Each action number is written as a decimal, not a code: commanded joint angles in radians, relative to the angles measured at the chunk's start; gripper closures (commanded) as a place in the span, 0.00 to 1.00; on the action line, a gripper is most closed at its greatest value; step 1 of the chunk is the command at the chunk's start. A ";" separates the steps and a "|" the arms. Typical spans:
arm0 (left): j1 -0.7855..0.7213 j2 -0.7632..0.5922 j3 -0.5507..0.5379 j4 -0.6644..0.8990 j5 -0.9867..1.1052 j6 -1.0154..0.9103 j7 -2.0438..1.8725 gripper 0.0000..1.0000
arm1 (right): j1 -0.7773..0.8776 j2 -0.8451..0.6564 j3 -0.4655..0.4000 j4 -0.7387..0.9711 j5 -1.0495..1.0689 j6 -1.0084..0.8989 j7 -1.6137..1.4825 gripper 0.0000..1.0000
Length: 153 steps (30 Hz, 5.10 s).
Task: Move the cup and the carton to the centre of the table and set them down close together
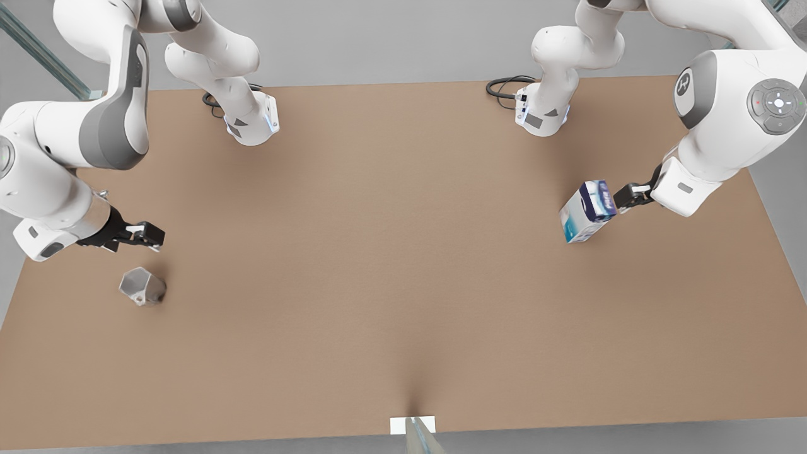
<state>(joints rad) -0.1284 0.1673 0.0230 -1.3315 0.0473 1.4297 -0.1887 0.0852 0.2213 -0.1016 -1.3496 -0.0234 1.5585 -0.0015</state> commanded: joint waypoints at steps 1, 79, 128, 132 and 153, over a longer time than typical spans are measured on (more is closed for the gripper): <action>0.000 0.000 0.000 0.000 -0.001 0.000 0.000 0.00 | 0.001 0.000 0.000 -0.002 -0.001 0.002 0.000 0.00; 0.001 0.049 0.011 -0.002 0.005 -0.068 -0.017 0.00 | -0.219 0.257 -0.058 -0.628 0.085 0.845 -0.267 0.79; 0.033 -0.074 -0.026 -0.310 -0.001 -0.011 -0.014 0.00 | 0.539 0.793 0.166 0.374 0.085 0.574 0.626 0.79; 0.035 -0.080 0.028 -0.422 -0.001 0.086 -0.002 0.00 | 0.565 0.820 0.200 0.380 0.085 0.626 0.684 0.79; 0.027 -0.094 0.114 -0.707 -0.003 0.298 0.029 0.00 | 0.570 0.863 0.184 0.405 0.076 0.785 0.735 0.08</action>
<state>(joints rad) -0.1550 0.0796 0.1360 -2.0387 0.0451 1.7259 -0.1653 0.6550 1.0834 0.0828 -0.9450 0.0536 2.3447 0.7333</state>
